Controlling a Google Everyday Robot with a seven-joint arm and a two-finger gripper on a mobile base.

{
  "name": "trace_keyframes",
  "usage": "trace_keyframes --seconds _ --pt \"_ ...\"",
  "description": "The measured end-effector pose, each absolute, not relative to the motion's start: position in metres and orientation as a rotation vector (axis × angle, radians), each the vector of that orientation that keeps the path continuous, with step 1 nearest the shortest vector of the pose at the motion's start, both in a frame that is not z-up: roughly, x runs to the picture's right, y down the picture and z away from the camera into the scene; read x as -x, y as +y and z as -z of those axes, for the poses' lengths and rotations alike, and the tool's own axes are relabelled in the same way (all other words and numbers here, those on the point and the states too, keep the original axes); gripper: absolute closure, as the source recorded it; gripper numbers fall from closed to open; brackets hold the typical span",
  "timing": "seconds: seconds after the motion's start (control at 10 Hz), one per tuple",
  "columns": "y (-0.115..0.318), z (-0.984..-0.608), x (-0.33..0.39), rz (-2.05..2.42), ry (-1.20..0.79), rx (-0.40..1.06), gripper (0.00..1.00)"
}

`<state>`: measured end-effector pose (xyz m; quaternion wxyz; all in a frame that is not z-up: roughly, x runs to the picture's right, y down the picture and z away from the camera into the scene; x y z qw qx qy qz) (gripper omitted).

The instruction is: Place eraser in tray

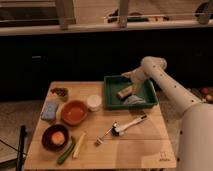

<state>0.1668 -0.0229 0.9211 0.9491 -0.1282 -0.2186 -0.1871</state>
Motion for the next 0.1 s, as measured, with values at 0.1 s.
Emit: trace_keyframes --seconds 0.1 --pt "-0.0229 -0.9211 -0.1669 0.381 -0.445 0.261 0.2"
